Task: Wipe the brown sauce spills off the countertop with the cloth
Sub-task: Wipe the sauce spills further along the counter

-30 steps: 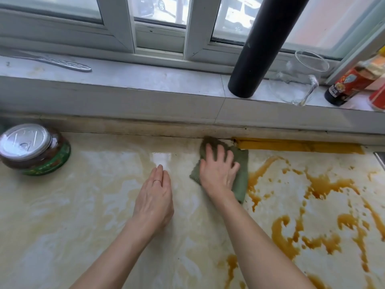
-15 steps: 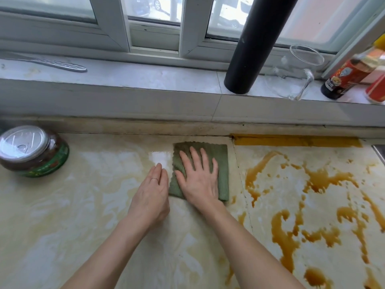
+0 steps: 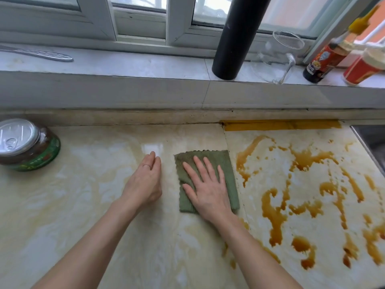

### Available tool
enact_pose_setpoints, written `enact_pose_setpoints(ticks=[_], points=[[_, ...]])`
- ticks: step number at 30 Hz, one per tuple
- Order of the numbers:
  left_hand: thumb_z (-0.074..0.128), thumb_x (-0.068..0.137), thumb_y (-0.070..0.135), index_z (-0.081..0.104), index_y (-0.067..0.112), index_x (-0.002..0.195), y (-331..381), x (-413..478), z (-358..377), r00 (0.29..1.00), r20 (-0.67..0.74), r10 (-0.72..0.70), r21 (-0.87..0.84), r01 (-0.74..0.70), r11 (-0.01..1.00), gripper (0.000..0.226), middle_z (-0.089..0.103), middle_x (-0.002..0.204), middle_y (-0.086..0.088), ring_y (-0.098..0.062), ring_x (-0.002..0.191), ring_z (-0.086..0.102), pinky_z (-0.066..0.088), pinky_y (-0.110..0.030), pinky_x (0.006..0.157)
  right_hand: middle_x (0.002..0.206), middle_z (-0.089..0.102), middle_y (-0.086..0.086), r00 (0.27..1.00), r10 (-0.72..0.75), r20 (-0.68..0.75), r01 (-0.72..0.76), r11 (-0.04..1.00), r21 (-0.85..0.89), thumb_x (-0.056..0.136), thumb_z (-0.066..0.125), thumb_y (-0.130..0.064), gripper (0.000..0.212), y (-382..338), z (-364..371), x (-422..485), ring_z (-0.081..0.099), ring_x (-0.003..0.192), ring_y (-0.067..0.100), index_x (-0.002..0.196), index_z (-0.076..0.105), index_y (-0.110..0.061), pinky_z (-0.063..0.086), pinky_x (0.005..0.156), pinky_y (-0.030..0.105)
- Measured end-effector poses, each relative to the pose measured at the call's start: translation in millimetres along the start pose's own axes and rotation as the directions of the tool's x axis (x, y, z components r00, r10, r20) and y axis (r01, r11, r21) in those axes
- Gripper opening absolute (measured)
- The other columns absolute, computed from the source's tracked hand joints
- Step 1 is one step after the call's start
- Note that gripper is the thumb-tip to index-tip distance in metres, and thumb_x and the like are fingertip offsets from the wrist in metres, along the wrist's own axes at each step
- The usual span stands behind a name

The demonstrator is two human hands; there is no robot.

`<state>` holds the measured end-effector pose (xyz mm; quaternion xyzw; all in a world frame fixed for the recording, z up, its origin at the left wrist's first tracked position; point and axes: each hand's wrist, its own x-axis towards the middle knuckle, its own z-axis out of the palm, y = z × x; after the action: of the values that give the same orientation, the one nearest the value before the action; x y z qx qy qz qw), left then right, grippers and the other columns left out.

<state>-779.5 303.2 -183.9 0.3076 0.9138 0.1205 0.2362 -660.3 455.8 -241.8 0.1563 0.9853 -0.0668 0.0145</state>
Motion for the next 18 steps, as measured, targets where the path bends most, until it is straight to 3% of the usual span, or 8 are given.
enact_pose_setpoints(ticks=[4,6,8,11,14,16,18], points=[[0.028,0.094,0.003,0.007,0.010,0.152,-7,-4,3,0.999,-0.033,0.006,-0.061,-0.008,0.998,0.062,-0.003,0.161,-0.004,-0.018,0.148,0.002,0.015,-0.032,0.120,0.163,0.004,-0.003,0.964,0.261,-0.038,-0.261,0.965,0.021,0.094,0.009,-0.060,0.064,-8,-2,-5,-0.004,0.150,0.021,0.154,0.012,-0.037,-0.005,0.117,0.051],[0.029,0.094,0.004,0.010,0.011,0.152,-7,-10,9,0.997,-0.081,0.002,-0.081,-0.009,0.997,0.061,0.000,0.161,-0.004,-0.019,0.148,0.005,0.018,-0.032,0.119,0.163,-0.001,-0.002,0.981,0.196,-0.014,-0.195,0.980,0.035,0.095,0.010,-0.060,0.063,-39,3,-22,-0.007,0.150,0.024,0.154,0.008,-0.036,-0.005,0.116,0.053],[0.031,0.094,0.007,0.012,0.011,0.151,-3,-17,16,0.992,-0.123,0.017,-0.089,-0.028,0.996,0.060,0.003,0.160,-0.006,-0.020,0.148,0.008,0.020,-0.032,0.119,0.163,0.006,-0.002,0.999,0.049,-0.002,-0.049,0.999,0.021,0.097,0.019,-0.059,0.061,-53,7,-41,-0.001,0.150,0.023,0.154,0.012,-0.037,0.002,0.116,0.053],[0.033,0.093,0.005,0.012,0.009,0.151,5,-29,23,0.988,-0.138,0.075,-0.068,-0.085,0.994,0.062,0.002,0.160,-0.008,-0.020,0.148,0.007,0.016,-0.028,0.119,0.162,0.013,-0.006,0.998,-0.059,-0.001,0.059,0.998,0.011,0.097,0.026,-0.058,0.058,-31,5,-50,0.007,0.150,0.019,0.152,0.019,-0.040,0.008,0.116,0.052],[0.029,0.092,0.001,0.007,0.011,0.152,7,-48,25,0.987,-0.136,0.083,-0.094,-0.096,0.991,0.065,-0.004,0.161,-0.004,-0.017,0.148,0.003,0.009,-0.025,0.119,0.163,0.006,-0.007,0.993,0.119,0.011,-0.119,0.993,0.006,0.096,0.016,-0.060,0.060,-12,4,-47,-0.001,0.150,0.017,0.153,0.013,-0.041,-0.002,0.118,0.049],[0.029,0.093,0.002,0.006,0.012,0.152,5,-61,27,0.987,-0.141,0.084,-0.105,-0.099,0.990,0.064,-0.005,0.161,-0.002,-0.016,0.148,0.002,0.008,-0.024,0.118,0.162,0.013,-0.002,0.968,0.246,-0.044,-0.247,0.969,-0.005,0.096,0.018,-0.058,0.061,-28,8,-50,0.006,0.150,0.022,0.153,0.020,-0.036,0.001,0.116,0.052],[0.031,0.094,0.004,0.007,0.011,0.152,3,-68,31,0.988,-0.128,0.082,-0.123,-0.098,0.988,0.063,-0.004,0.161,-0.002,-0.016,0.148,0.003,0.008,-0.025,0.118,0.161,0.019,0.002,0.973,0.223,-0.057,-0.222,0.975,0.012,0.097,0.024,-0.056,0.060,-59,13,-62,0.013,0.149,0.027,0.152,0.026,-0.032,0.006,0.114,0.055]])
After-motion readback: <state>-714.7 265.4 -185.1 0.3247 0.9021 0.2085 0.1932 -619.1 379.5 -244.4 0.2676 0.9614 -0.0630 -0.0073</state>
